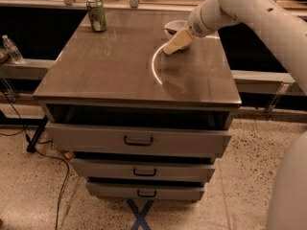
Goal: Pick rxbar chocolate from white bowl and place on counter
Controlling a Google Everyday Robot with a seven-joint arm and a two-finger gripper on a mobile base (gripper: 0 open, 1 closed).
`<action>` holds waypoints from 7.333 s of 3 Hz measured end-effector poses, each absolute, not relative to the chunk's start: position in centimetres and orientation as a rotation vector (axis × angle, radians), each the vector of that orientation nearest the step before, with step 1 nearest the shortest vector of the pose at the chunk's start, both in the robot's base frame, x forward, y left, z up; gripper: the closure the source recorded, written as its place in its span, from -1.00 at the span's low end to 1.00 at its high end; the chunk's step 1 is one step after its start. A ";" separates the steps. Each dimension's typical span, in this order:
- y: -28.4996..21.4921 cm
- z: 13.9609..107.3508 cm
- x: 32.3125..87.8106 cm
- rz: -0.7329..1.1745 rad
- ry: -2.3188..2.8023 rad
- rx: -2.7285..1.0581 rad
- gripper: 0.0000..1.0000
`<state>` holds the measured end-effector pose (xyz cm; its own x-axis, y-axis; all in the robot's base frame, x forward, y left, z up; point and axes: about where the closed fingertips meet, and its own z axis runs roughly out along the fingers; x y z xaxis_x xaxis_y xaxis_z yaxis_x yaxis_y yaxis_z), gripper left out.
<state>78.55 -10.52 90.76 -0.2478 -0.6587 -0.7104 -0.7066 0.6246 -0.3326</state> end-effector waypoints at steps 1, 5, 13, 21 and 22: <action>-7.9 89.5 79.9 0.102 1.960 -1.073 -0.47; -4.8 91.6 81.6 0.115 1.883 -1.062 0.75; -4.2 93.9 76.5 0.257 1.820 -1.175 -0.42; -10.6 92.6 70.1 0.312 1.896 -1.255 -1.00; -10.4 92.9 69.6 0.338 1.879 -1.262 -1.00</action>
Offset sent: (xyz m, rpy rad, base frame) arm 0.0317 0.0593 -0.0216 0.0576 0.0044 0.0213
